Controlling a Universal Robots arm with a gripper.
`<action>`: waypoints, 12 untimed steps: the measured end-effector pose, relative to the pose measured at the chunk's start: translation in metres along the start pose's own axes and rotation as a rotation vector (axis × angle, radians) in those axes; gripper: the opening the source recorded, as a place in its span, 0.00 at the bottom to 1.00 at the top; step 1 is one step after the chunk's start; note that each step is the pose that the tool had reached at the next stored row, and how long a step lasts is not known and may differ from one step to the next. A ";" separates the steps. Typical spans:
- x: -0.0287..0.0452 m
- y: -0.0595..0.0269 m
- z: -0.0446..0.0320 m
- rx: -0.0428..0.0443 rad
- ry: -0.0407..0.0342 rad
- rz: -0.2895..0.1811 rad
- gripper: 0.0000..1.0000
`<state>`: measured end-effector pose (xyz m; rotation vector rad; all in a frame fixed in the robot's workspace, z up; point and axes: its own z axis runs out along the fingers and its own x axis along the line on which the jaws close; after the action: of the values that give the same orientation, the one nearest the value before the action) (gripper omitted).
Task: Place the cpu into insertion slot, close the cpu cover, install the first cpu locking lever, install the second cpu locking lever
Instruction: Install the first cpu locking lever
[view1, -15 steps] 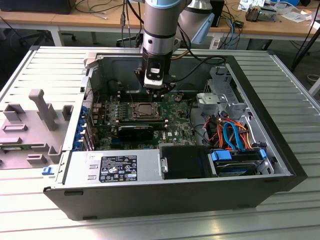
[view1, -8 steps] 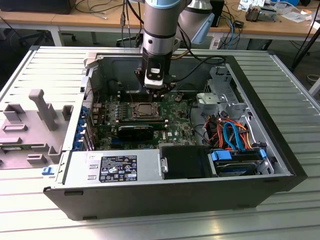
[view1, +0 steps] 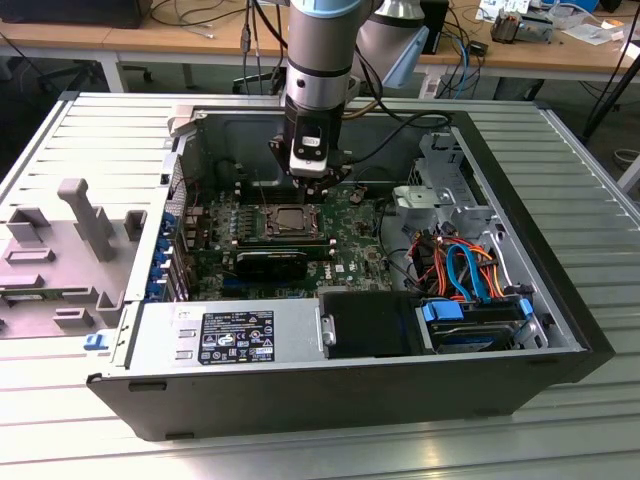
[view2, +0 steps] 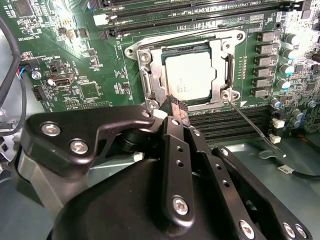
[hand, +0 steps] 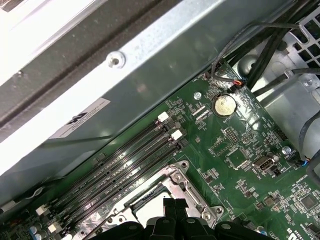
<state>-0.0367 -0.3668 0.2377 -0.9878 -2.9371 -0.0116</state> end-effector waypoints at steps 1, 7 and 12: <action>0.0000 0.0000 0.0000 -0.0002 0.0002 -0.002 0.11; 0.0000 0.0000 0.0000 -0.0010 0.0010 -0.011 0.11; 0.0000 0.0000 0.0000 -0.0015 0.0016 -0.017 0.11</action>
<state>-0.0367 -0.3668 0.2376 -0.9630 -2.9444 -0.0152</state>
